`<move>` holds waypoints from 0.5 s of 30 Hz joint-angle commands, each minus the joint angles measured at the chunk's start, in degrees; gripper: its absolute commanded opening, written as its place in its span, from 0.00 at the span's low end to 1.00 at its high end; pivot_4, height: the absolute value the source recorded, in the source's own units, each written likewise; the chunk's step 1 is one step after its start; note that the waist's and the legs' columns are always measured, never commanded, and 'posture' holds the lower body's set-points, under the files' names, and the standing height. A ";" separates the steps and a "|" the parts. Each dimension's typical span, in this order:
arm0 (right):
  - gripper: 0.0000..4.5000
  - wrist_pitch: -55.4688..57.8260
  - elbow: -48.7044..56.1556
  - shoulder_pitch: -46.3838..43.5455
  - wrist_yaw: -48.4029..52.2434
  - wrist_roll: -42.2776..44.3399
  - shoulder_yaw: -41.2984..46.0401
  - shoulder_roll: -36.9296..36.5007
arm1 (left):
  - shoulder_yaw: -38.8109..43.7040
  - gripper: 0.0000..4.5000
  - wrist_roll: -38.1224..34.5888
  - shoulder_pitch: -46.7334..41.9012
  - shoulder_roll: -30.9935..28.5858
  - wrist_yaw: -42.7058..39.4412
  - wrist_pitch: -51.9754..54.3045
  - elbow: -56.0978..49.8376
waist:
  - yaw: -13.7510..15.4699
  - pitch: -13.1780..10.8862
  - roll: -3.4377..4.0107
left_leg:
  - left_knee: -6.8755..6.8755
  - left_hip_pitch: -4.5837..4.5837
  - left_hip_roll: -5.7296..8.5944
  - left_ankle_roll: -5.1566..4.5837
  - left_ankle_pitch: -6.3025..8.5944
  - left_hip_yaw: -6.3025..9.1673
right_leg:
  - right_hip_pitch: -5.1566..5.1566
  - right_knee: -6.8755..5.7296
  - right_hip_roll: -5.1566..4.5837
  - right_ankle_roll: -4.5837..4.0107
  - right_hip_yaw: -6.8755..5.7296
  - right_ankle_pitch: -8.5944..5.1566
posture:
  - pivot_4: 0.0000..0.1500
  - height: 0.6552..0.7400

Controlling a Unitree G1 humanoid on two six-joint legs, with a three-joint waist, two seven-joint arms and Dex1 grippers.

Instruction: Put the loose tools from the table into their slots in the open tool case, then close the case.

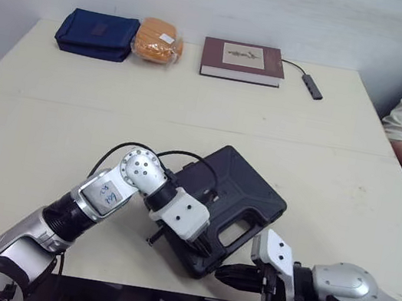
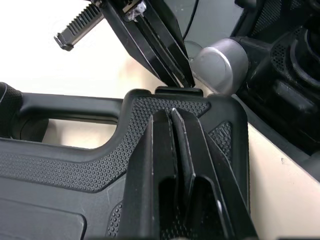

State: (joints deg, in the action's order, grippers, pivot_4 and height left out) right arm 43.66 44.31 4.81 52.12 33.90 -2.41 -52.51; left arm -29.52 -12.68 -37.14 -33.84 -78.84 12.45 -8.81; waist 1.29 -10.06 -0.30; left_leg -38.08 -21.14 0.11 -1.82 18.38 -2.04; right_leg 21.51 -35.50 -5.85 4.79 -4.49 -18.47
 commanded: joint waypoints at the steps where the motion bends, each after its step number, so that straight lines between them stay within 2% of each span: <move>1: 0.00 0.05 2.49 3.46 2.44 4.65 13.01 -2.77 | 7.29 0.20 -7.26 1.71 -4.40 -1.08 10.16 -1.70 | -0.03 -0.13 -0.08 | 0.03 -0.02 -0.01 0.02 -0.01 0.01 | 0.04 0.01 0.02 -0.01 -0.02 -0.01 | 1.00 1.00; 2: 0.00 0.91 2.39 4.40 3.61 6.87 17.57 -3.54 | 10.53 0.29 -10.57 2.06 -5.62 -0.68 13.46 -2.84 | -0.03 -0.24 -0.03 | 0.04 -0.06 -0.02 0.02 -0.01 0.03 | 0.06 0.01 0.02 -0.04 -0.07 -0.02 | 1.00 1.00; 3: 0.16 1.44 2.32 5.11 4.37 8.43 20.65 -4.11 | 12.69 0.41 -12.72 2.31 -6.43 -0.31 15.85 -3.66 | 0.00 -0.31 -0.01 | 0.05 -0.09 -0.02 0.03 -0.01 0.03 | 0.07 0.02 0.02 -0.04 -0.08 -0.02 | 1.00 1.00; 4: 0.21 2.33 2.03 5.60 5.67 10.47 24.52 -5.07 | 15.45 0.49 -15.04 2.76 -7.53 0.28 18.27 -4.41 | 0.08 -0.34 -0.03 | 0.04 -0.10 -0.02 0.05 -0.02 0.03 | 0.07 0.03 0.02 -0.04 -0.09 -0.02 | 1.00 1.00; 7: 0.53 5.80 -0.73 5.71 10.03 15.77 37.20 -8.67 | 26.17 0.79 -22.08 4.71 -12.02 3.47 26.57 -5.94 | 0.04 -0.59 0.06 | 0.02 -0.15 0.00 0.07 -0.03 0.04 | 0.03 0.11 0.00 -0.01 -0.12 -0.01 | 1.00 1.00; 8: 0.67 6.60 -1.97 5.89 11.44 16.47 40.35 -9.68 | 29.57 0.91 -24.32 5.37 -13.23 4.74 29.11 -6.37 | -0.01 -0.73 0.06 | 0.01 -0.16 0.00 0.07 -0.03 0.04 | 0.02 0.15 -0.01 0.01 -0.12 0.01 | 1.00 1.00; 9: 0.77 7.01 -3.52 6.25 13.08 16.35 43.19 -10.72 | 33.15 0.99 -26.68 6.08 -14.69 6.09 31.89 -6.72 | 0.00 -0.83 -0.05 | 0.02 -0.16 0.00 0.05 -0.02 0.04 | 0.02 0.15 -0.01 0.02 -0.12 0.01 | 1.00 1.00; 10: 0.90 7.22 -4.50 6.64 14.14 16.29 44.99 -11.44 | 35.42 1.00 -28.33 6.56 -15.62 7.09 33.82 -7.06 | 0.06 -0.89 -0.07 | 0.04 -0.14 0.00 0.05 -0.02 0.05 | 0.01 0.15 -0.01 0.02 -0.13 0.01 | 1.00 1.00; 11: 0.99 7.14 -6.47 6.97 15.95 15.59 47.31 -12.40 | 39.08 1.00 -29.74 8.19 -17.46 7.58 35.39 -7.05 | 0.08 -0.92 -0.06 | 0.06 -0.13 0.00 0.06 -0.02 0.05 | 0.00 0.17 -0.01 0.02 -0.14 0.01 | 1.00 1.00; 15: 0.99 5.94 -13.53 6.54 19.92 12.56 51.90 -15.91 | 50.54 1.00 -31.47 16.50 -24.40 7.56 38.36 -7.15 | -0.11 -1.30 0.11 | 0.09 -0.16 0.01 0.22 -0.09 0.02 | 0.01 0.26 -0.02 0.02 -0.11 0.01 | 1.00 1.00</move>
State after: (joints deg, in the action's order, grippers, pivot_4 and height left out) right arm 50.56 32.84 11.68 70.12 47.69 46.36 -67.25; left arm 15.86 -42.68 -22.13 -56.45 -70.87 50.04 -15.07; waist 1.18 -11.36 -0.19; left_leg -37.97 -21.29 0.12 -1.59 18.29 -2.04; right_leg 21.53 -35.20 -5.87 4.81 -4.60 -18.47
